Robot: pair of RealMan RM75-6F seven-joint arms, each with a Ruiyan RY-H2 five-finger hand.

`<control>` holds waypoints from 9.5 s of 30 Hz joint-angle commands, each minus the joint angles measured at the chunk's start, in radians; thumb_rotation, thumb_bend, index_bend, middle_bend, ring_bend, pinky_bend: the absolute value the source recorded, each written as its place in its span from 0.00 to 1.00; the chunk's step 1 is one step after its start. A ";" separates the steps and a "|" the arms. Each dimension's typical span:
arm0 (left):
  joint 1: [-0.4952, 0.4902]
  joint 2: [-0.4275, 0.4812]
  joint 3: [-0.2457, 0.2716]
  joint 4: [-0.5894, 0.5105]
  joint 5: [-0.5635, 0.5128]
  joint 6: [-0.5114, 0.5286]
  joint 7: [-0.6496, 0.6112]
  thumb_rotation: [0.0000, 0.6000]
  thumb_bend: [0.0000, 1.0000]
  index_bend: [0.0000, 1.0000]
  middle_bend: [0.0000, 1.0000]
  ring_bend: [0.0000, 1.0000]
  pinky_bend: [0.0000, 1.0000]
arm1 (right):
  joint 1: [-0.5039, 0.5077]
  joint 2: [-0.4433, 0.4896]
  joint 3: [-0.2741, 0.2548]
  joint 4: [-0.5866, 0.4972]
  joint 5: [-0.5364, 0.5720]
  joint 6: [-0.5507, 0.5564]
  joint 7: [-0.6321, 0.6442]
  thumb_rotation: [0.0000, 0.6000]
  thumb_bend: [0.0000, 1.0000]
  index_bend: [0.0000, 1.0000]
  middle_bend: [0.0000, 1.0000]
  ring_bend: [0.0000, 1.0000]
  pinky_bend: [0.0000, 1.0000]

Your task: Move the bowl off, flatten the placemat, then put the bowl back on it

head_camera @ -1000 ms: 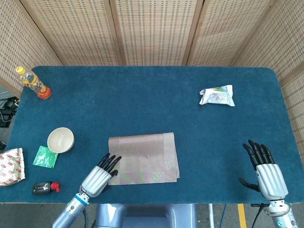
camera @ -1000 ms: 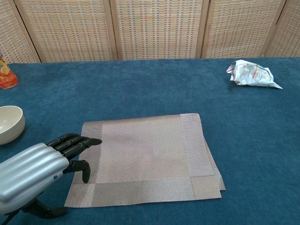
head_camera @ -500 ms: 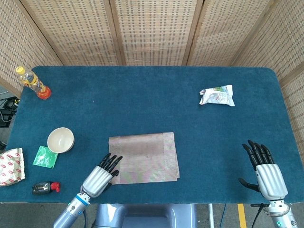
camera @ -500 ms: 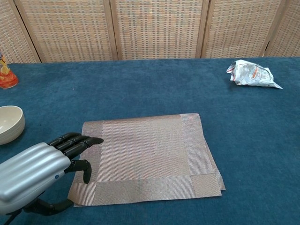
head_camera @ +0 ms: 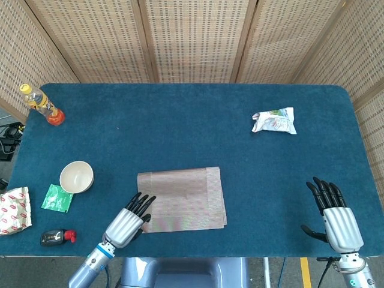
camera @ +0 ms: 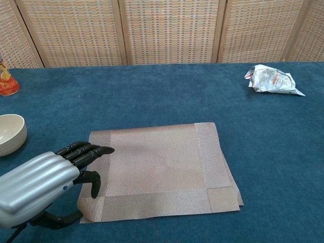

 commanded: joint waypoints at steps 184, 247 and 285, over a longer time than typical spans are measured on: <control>0.206 0.561 -0.063 -0.229 -0.200 0.307 -0.266 1.00 0.08 0.00 0.00 0.00 0.00 | 0.270 -0.556 0.042 0.101 0.159 -0.422 -0.525 1.00 0.08 0.04 0.00 0.00 0.00; 0.224 0.548 -0.102 -0.209 -0.175 0.281 -0.300 1.00 0.09 0.01 0.00 0.00 0.00 | 0.328 -0.744 -0.006 0.503 -0.008 -0.246 -0.117 1.00 0.50 0.53 0.11 0.00 0.00; 0.231 0.551 -0.103 -0.215 -0.154 0.286 -0.310 1.00 0.10 0.02 0.00 0.00 0.00 | 0.312 -0.642 -0.035 0.407 -0.047 -0.181 -0.153 1.00 0.59 0.62 0.17 0.00 0.00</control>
